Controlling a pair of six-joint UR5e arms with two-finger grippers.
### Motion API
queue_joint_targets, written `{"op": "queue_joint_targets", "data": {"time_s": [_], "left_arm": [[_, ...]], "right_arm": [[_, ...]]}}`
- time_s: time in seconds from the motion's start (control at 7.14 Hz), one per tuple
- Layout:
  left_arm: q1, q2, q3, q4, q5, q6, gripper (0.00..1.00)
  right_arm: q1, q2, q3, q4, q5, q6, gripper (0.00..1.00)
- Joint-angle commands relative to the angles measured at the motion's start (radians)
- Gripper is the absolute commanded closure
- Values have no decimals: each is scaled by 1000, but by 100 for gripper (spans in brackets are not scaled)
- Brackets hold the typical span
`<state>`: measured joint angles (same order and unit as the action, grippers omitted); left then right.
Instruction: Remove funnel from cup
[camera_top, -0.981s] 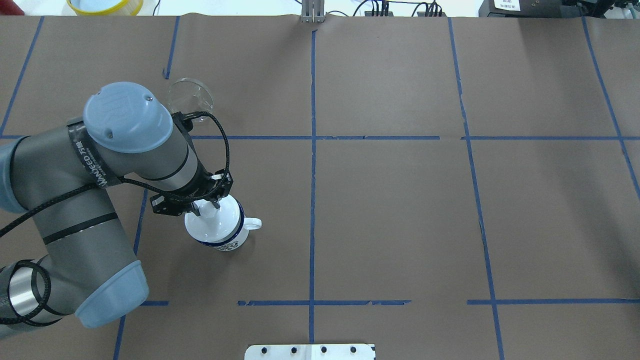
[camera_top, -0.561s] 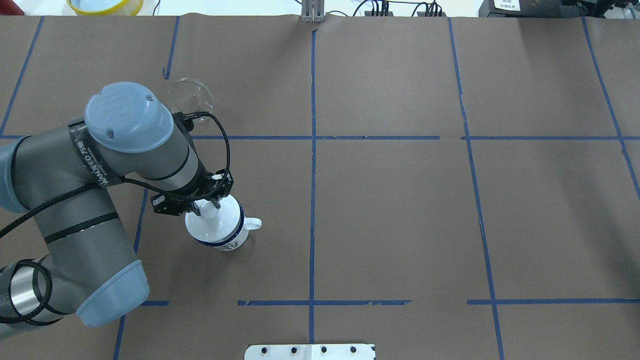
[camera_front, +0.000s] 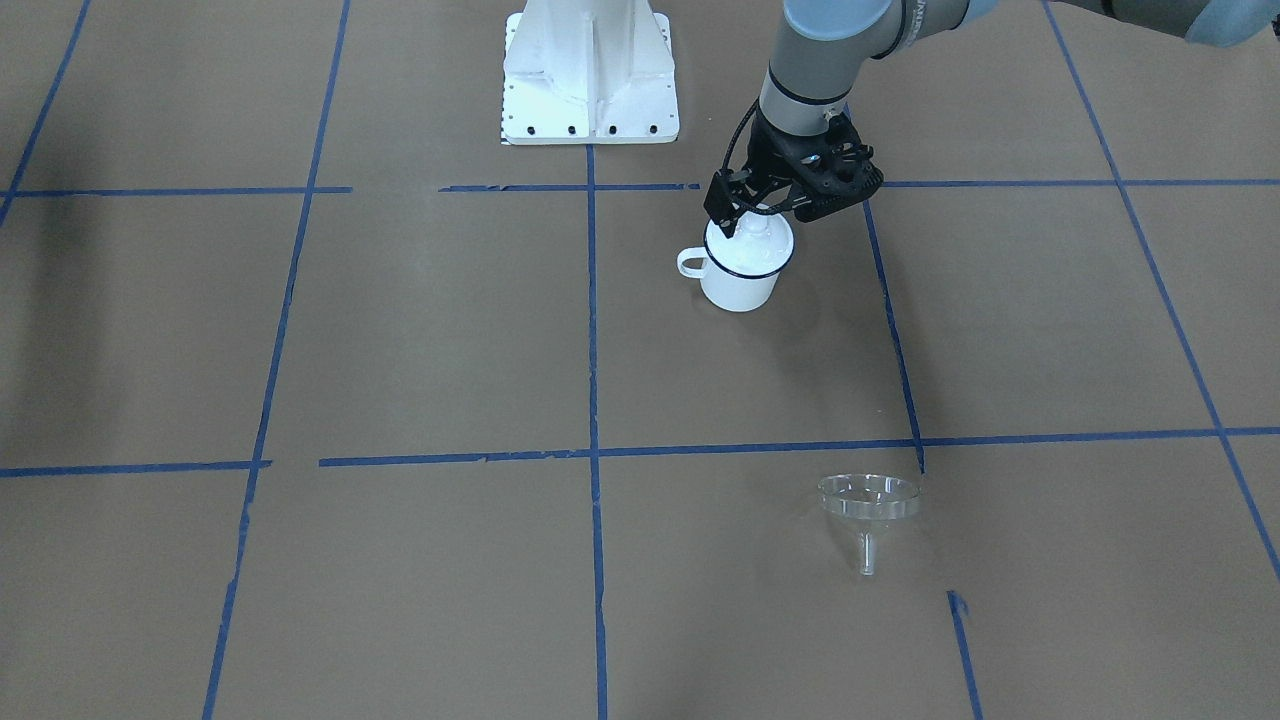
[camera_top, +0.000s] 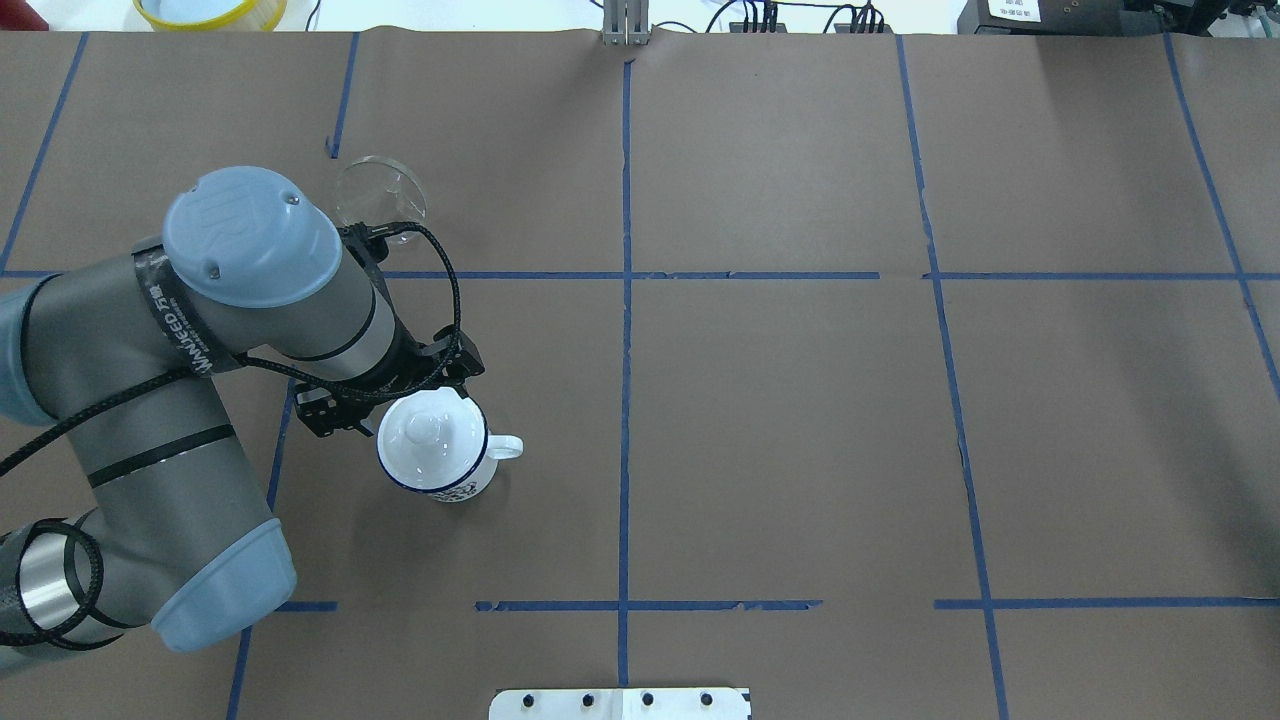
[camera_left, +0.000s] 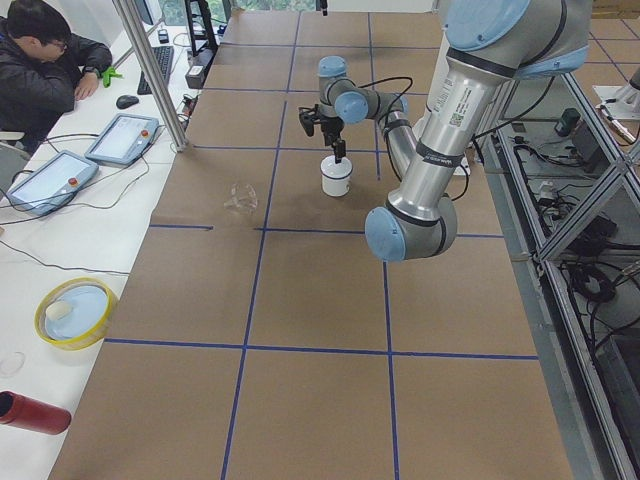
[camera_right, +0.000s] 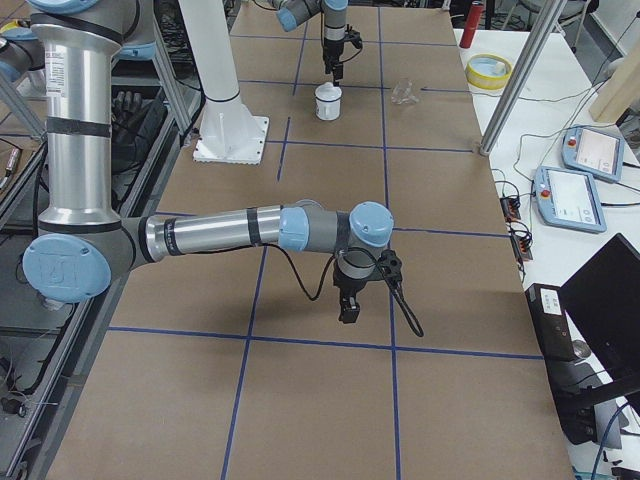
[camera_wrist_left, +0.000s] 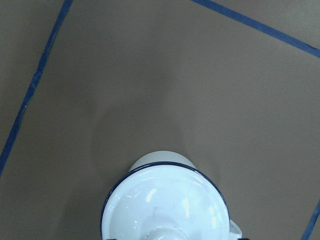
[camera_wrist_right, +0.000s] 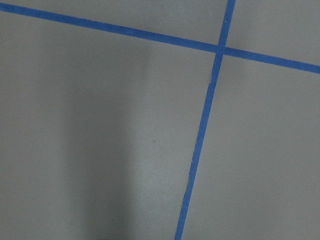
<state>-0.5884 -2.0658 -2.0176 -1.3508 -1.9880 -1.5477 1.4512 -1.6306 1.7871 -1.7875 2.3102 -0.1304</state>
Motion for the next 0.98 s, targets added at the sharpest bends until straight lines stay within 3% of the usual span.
{"op": "queue_joint_targets", "data": {"time_s": [0.0, 0.56, 0.7, 0.84], "left_arm": [[-37, 3, -36, -1, 2, 47, 0], [-319, 88, -55, -7, -58, 658, 0], [-391, 136, -41, -20, -69, 814, 0], [-484, 171, 35, -104, -81, 940, 0]], "right_arm": [[0, 0, 0, 0, 0, 0, 0], [0, 0, 0, 0, 0, 0, 0], [0, 0, 0, 0, 0, 0, 0], [0, 0, 0, 0, 0, 0, 0]]}}
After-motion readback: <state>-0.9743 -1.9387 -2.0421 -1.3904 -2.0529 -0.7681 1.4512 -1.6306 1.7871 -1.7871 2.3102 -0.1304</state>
